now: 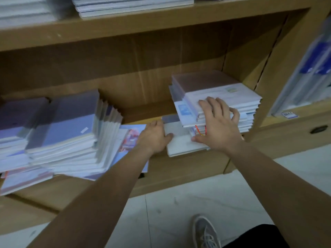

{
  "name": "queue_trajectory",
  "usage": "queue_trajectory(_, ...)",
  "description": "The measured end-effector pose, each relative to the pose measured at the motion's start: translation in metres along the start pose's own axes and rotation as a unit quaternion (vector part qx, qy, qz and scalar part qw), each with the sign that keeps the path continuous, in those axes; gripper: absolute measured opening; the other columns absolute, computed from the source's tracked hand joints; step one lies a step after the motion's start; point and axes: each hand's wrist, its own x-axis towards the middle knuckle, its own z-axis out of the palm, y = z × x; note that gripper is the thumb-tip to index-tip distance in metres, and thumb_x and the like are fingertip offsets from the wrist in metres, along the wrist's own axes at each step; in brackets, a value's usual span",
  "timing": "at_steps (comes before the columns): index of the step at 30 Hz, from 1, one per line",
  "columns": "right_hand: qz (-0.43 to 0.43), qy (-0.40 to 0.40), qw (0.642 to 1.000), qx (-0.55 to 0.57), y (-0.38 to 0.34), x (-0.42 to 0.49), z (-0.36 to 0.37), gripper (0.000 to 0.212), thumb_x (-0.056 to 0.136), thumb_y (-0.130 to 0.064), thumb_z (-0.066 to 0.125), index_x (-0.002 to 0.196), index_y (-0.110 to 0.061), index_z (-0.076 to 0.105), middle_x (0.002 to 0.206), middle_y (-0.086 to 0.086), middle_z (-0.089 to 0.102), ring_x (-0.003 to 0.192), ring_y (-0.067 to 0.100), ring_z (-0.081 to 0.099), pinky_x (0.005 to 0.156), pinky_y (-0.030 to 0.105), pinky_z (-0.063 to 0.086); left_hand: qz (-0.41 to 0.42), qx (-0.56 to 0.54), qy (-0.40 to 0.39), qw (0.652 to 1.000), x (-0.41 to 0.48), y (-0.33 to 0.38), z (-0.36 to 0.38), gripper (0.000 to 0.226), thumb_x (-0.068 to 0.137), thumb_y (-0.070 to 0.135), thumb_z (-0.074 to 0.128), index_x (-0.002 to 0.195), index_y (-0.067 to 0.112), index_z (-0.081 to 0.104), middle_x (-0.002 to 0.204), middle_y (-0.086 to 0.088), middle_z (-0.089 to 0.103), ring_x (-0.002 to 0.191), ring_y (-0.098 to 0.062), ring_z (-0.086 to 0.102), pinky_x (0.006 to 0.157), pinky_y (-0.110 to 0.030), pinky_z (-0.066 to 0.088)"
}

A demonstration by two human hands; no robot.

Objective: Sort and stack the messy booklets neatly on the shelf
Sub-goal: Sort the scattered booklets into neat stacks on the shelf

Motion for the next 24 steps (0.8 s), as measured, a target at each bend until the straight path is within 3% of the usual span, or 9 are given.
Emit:
queue_trajectory(5, -0.011, 0.054, 0.998, -0.027, 0.014, 0.003, 0.013, 0.113, 0.057, -0.061, 0.084, 0.150, -0.031, 0.027, 0.157, 0.002, 0.028, 0.143, 0.026, 0.023, 0.099, 0.050, 0.023, 0.036, 0.020, -0.020, 0.999, 0.045, 0.002, 0.008, 0.076, 0.090, 0.059, 0.056, 0.149, 0.017, 0.034, 0.148, -0.005, 0.040, 0.134, -0.028, 0.040, 0.106, -0.040, 0.039)
queue_trajectory(9, -0.004, 0.070, 0.996, -0.051, 0.013, 0.008, 0.016, 0.110, 0.059, -0.057, 0.086, 0.149, -0.030, 0.029, 0.155, 0.004, 0.031, 0.140, 0.026, 0.025, 0.097, 0.051, 0.026, 0.037, 0.006, -0.030, 0.999, 0.057, -0.003, 0.016, 0.085, 0.088, 0.066, 0.052, 0.153, 0.017, 0.028, 0.152, -0.005, 0.037, 0.135, -0.029, 0.037, 0.108, -0.041, 0.037)
queue_trajectory(16, 0.003, 0.058, 0.996, -0.071, 0.012, 0.008, 0.014, 0.110, 0.059, -0.055, 0.087, 0.150, -0.028, 0.031, 0.154, 0.006, 0.033, 0.140, 0.029, 0.030, 0.097, 0.052, 0.029, 0.040, 0.069, 0.032, 0.996, 0.033, 0.005, 0.025, 0.080, 0.081, 0.078, 0.049, 0.137, 0.021, 0.048, 0.126, -0.005, 0.051, 0.122, -0.028, 0.039, 0.098, -0.042, 0.036)
queue_trajectory(24, 0.009, 0.049, 0.997, -0.055, 0.007, 0.007, 0.010, 0.109, 0.058, -0.053, 0.087, 0.148, -0.029, 0.030, 0.154, 0.006, 0.032, 0.140, 0.029, 0.028, 0.099, 0.053, 0.028, 0.030, 0.030, -0.008, 0.999, 0.017, 0.021, 0.032, 0.071, 0.086, 0.071, 0.050, 0.130, 0.016, 0.053, 0.122, -0.009, 0.050, 0.121, -0.032, 0.042, 0.099, -0.042, 0.038)
